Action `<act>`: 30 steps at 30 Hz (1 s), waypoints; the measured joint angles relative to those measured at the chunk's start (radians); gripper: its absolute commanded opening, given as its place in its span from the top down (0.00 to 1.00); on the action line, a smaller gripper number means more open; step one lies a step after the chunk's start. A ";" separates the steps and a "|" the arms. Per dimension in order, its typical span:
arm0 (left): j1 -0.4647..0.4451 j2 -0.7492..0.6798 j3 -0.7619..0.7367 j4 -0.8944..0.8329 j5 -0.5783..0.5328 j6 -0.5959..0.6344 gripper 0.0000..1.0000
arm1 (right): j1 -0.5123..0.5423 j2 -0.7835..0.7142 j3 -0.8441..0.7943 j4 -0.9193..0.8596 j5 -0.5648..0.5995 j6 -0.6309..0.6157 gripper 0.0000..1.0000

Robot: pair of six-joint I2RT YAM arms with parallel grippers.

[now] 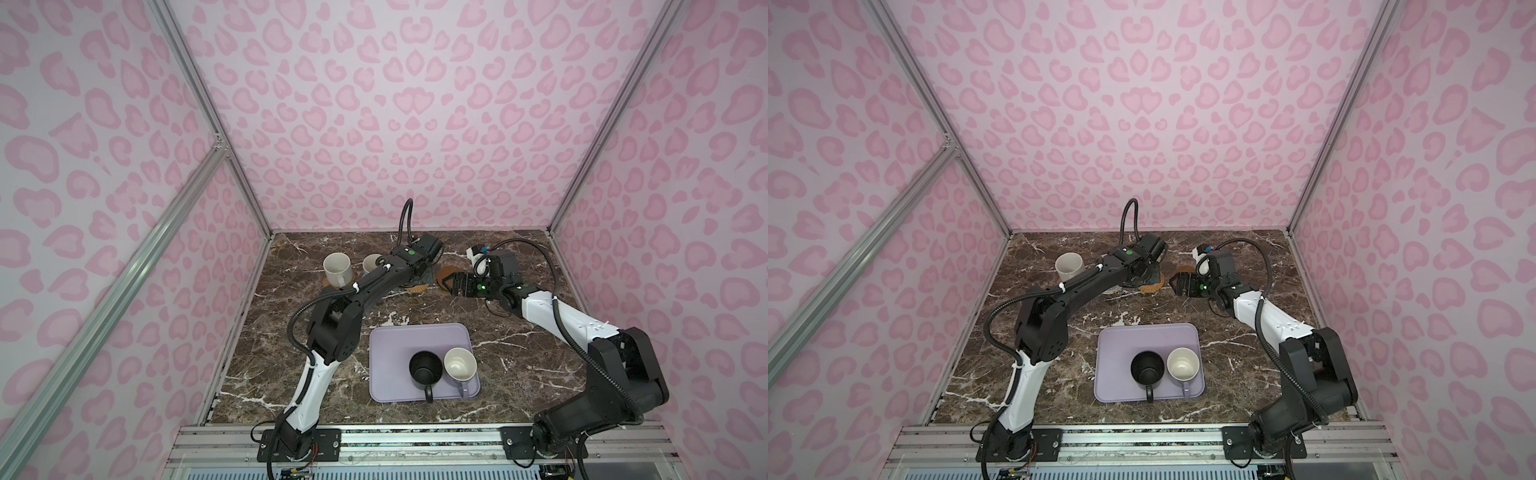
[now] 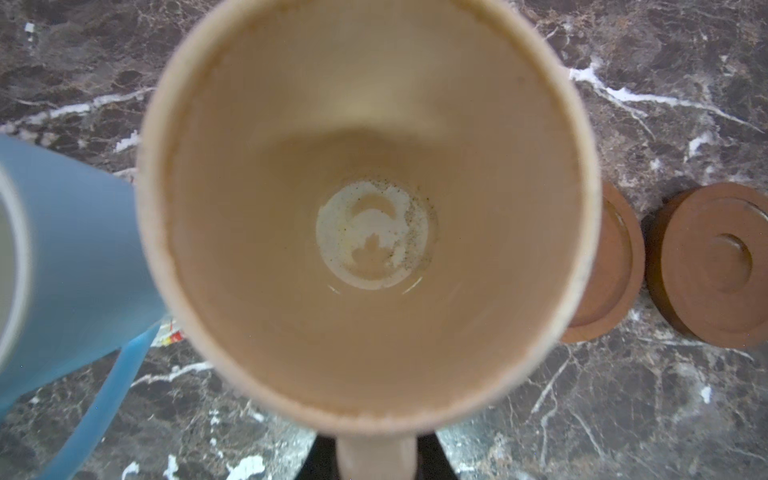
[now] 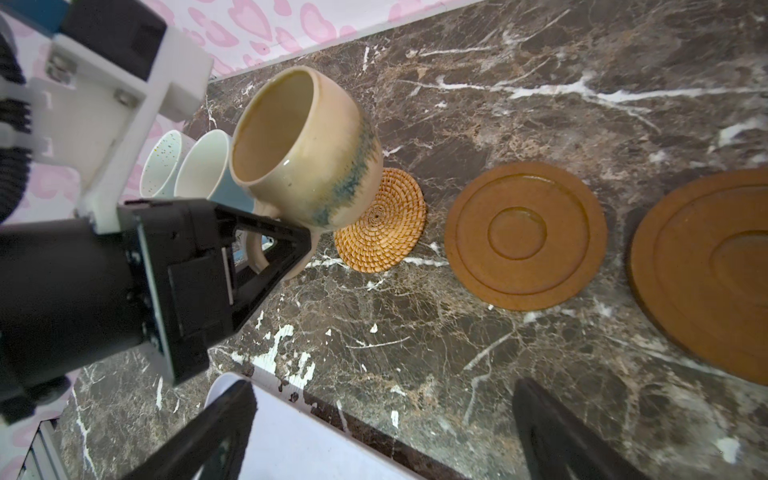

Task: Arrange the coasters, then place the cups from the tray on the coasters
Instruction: 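Lift the cream mug with the left gripper over the rattan coaster, then lower the cream mug onto the rattan coaster and open the left gripper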

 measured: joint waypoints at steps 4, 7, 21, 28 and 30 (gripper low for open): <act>0.004 0.015 0.002 -0.005 0.011 0.000 0.97 | -0.004 0.002 -0.005 0.000 0.000 -0.011 0.02; 0.003 0.024 0.005 -0.005 0.022 0.000 0.97 | -0.006 0.014 -0.006 0.000 0.001 -0.013 0.02; -0.003 0.025 -0.033 0.011 0.022 0.000 0.97 | -0.008 0.022 -0.006 -0.011 0.008 -0.022 0.02; -0.006 0.027 -0.033 0.018 0.014 0.003 0.97 | -0.020 0.012 -0.010 -0.014 0.012 -0.025 0.02; -0.009 0.027 -0.033 0.020 0.013 0.003 0.97 | -0.022 0.012 -0.011 -0.015 0.013 -0.025 0.02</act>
